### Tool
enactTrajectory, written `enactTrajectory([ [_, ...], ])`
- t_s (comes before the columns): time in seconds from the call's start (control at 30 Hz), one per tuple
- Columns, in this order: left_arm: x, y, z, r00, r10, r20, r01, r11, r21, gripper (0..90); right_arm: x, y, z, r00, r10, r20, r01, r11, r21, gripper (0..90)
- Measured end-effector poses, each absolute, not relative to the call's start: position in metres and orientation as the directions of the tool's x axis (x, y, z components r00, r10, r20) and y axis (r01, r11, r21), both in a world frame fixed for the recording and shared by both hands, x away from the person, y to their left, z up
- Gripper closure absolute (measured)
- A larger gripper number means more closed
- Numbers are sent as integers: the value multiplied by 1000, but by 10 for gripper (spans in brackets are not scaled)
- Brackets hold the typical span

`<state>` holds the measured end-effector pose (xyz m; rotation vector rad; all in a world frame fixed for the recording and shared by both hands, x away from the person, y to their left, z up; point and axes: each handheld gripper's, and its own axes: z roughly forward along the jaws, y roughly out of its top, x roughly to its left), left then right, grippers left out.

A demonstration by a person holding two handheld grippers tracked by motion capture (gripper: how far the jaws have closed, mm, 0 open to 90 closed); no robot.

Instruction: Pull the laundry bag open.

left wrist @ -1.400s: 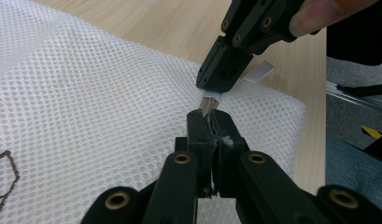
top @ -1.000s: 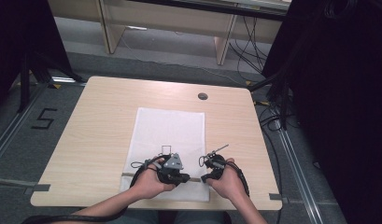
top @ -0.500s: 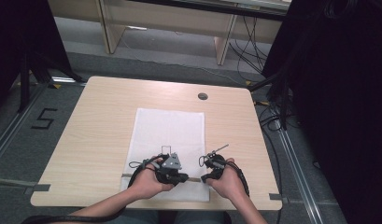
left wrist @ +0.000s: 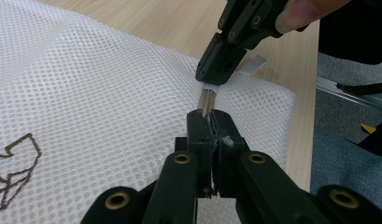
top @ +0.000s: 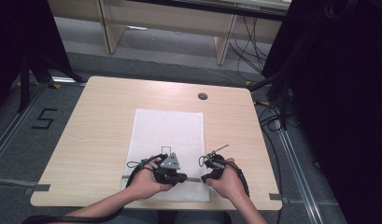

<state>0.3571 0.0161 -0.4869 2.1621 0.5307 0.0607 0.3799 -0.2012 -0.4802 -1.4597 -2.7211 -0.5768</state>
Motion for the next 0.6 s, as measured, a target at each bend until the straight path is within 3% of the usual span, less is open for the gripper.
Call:
enactTrajectory([
  [0.6,356,21,-483,909,396,-131,343,-531,775,873,380,-201,-480,-578,799,166,797,508,326,900],
])
